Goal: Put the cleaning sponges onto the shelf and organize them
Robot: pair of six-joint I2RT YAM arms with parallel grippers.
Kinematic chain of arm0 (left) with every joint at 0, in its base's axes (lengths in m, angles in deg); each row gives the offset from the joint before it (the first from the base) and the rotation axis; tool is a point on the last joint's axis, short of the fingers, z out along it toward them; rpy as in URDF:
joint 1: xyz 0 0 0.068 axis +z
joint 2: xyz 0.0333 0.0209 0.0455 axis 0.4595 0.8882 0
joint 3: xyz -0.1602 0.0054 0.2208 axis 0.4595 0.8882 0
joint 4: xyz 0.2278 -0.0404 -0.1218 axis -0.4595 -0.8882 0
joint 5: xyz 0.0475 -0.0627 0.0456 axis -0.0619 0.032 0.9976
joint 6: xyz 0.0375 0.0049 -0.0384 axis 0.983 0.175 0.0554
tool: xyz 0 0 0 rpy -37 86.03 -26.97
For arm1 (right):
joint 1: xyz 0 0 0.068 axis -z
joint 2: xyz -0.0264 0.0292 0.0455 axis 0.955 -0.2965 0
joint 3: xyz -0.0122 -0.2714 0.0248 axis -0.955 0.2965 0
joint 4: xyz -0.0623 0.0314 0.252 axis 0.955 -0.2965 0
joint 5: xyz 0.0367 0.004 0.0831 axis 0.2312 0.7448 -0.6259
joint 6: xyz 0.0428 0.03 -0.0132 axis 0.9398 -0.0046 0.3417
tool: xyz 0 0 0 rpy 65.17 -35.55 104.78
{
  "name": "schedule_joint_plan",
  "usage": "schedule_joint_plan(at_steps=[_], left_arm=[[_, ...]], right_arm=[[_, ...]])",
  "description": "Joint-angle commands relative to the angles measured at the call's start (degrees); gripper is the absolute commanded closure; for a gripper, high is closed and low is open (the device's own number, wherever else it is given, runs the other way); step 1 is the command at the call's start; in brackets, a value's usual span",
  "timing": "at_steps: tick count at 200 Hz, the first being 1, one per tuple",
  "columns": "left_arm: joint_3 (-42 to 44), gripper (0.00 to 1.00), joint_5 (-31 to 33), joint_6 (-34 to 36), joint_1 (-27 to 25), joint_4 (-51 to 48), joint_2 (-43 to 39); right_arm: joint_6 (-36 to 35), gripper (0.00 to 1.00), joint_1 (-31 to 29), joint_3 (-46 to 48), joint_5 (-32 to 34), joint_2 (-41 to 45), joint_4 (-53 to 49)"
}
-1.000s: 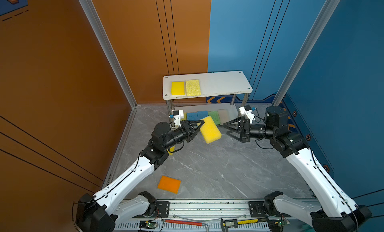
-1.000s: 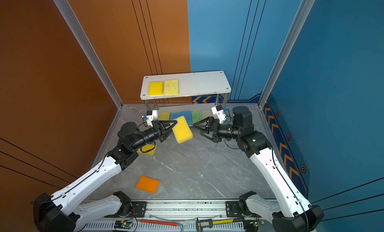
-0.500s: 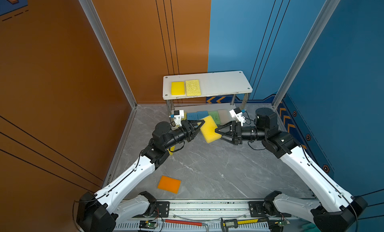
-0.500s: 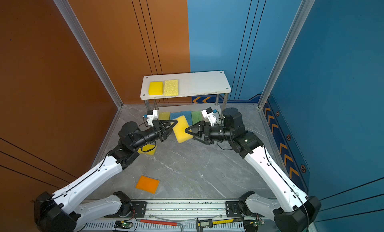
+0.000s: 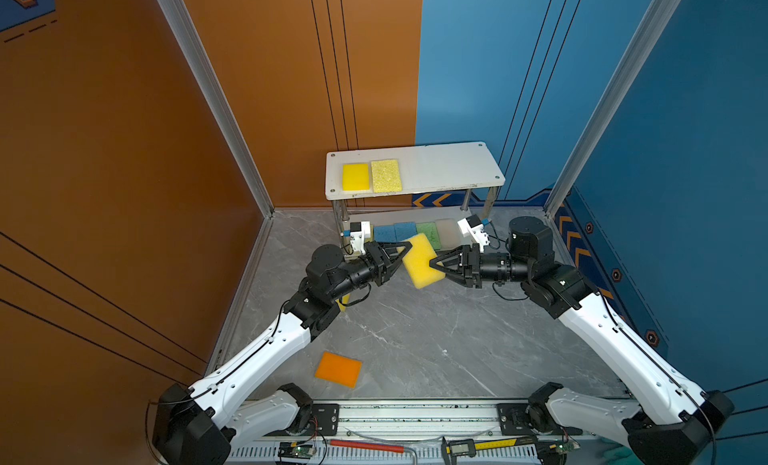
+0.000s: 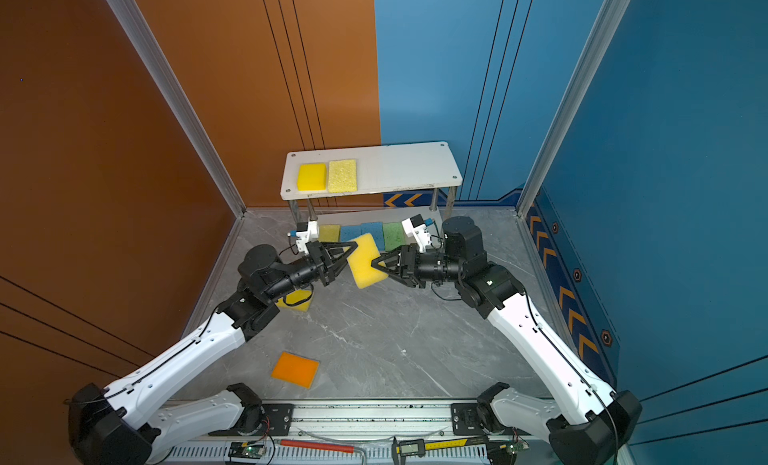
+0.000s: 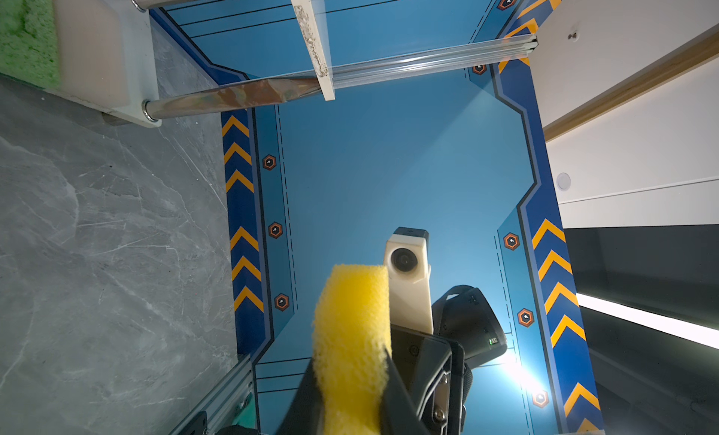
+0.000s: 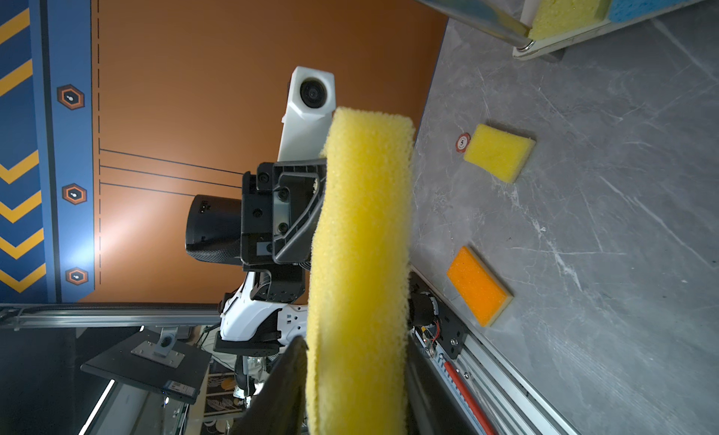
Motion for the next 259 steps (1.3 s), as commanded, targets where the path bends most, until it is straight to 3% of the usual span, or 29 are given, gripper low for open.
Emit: schedule_joint_plan(at_steps=[1,58,77,93,108,114,153,207,259], left_arm=[[-0.90,0.82,0.55,-0.19,-0.41,2.00,-0.27],[-0.05,0.77,1.16,-0.46,-0.43,2.03,-0.73],[0.19,0.56,1.22,-0.63,-0.06,1.94,-0.89],[0.30,0.30,1.33,-0.81,0.63,1.99,-1.47],[0.59,0.15,1.18,-1.07,1.57,1.95,-2.25],[0.60,0.00,0.89,-1.15,2.07,1.94,-2.61],[1.44,0.02,-0.13,-0.18,5.59,-3.23,-7.05],[0.91,0.02,-0.31,7.67,8.52,-23.86,-14.34],[0.58,0.02,-0.95,12.99,10.24,-38.72,-18.21]], right_arm=[[-0.14,0.67,-0.30,0.70,1.12,0.56,1.70],[0.11,0.70,-0.22,1.37,1.82,1.35,1.74],[0.12,0.71,-0.04,1.50,2.20,1.68,1.75],[0.22,0.71,0.44,1.37,2.56,1.84,1.75],[0.27,0.72,1.41,0.96,2.57,1.83,1.71],[0.29,0.72,1.92,0.78,2.57,1.81,1.74],[0.21,0.73,5.84,-1.68,1.59,0.88,1.75],[-1.21,0.73,11.22,-9.86,2.83,-3.71,1.56],[-5.53,0.73,11.65,-22.47,7.18,-14.12,-0.22]])
